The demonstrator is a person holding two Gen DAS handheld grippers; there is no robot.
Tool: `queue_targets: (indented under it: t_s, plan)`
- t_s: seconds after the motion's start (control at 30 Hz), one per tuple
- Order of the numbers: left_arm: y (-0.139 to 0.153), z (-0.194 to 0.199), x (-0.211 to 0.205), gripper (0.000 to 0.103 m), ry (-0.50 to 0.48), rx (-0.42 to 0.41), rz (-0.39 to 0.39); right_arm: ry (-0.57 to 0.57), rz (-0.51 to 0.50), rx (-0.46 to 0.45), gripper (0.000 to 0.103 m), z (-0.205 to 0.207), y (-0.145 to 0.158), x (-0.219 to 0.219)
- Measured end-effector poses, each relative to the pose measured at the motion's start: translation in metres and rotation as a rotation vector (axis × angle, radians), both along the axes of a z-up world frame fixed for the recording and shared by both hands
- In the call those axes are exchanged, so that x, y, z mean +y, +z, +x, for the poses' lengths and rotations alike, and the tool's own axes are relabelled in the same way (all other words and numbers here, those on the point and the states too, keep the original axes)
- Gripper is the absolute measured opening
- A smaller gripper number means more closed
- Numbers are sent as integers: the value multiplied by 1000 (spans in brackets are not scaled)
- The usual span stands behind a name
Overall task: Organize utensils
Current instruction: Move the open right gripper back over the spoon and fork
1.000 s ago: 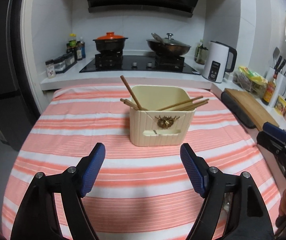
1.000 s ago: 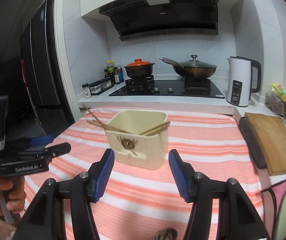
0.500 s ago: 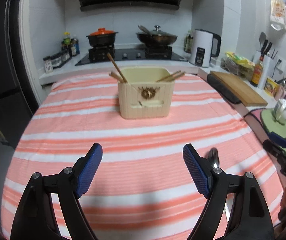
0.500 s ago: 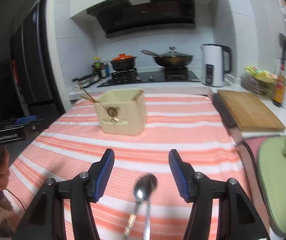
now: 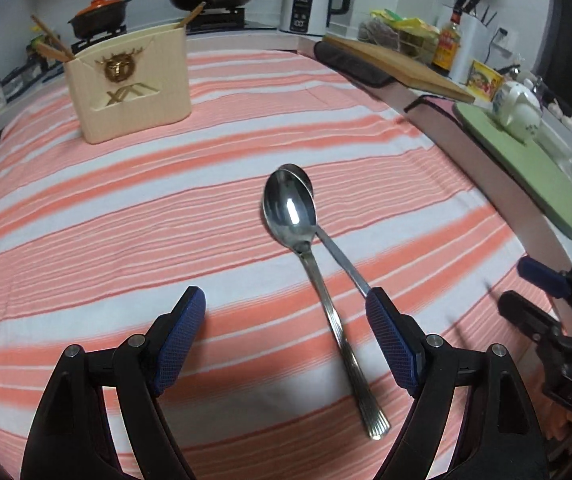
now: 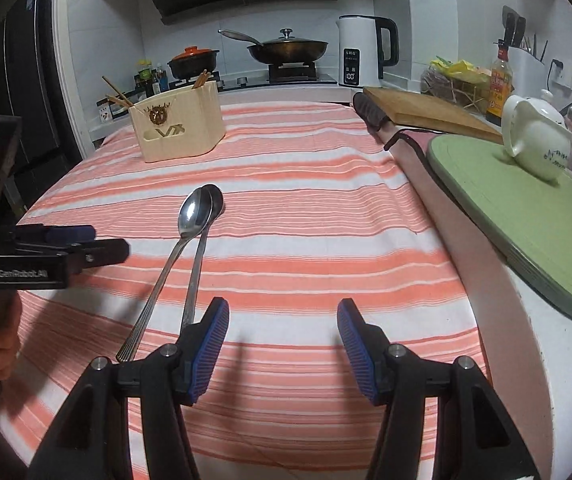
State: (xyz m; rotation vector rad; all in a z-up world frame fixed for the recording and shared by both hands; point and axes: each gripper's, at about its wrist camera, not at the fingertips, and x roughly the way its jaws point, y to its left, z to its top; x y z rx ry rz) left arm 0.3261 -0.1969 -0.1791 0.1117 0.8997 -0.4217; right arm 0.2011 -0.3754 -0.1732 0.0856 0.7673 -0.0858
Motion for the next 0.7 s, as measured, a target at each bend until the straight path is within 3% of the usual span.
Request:
queue_targets:
  t_s: [0.17, 0.23, 0.33, 0.37, 0.4, 0.7]
  plan:
    - [-25, 16, -11, 76, 31, 19, 80, -16, 14, -22, 58, -3, 4, -9]
    - [-27, 14, -12, 73, 32, -9, 86, -17, 13, -23, 58, -5, 3, -11]
    - [-24, 11, -17, 37, 1, -26, 81, -14, 14, -15, 58, -4, 0, -12]
    - [-23, 10, -19, 16, -9, -32, 85, -12, 17, -11, 58, -2, -2, -13]
    - [-23, 9, -21, 6, -10, -35, 91, -10, 18, -7, 58, -1, -3, -12]
    - [-23, 14, 22, 4, 135, -26, 62, 43, 32, 62, 58, 26, -8, 7]
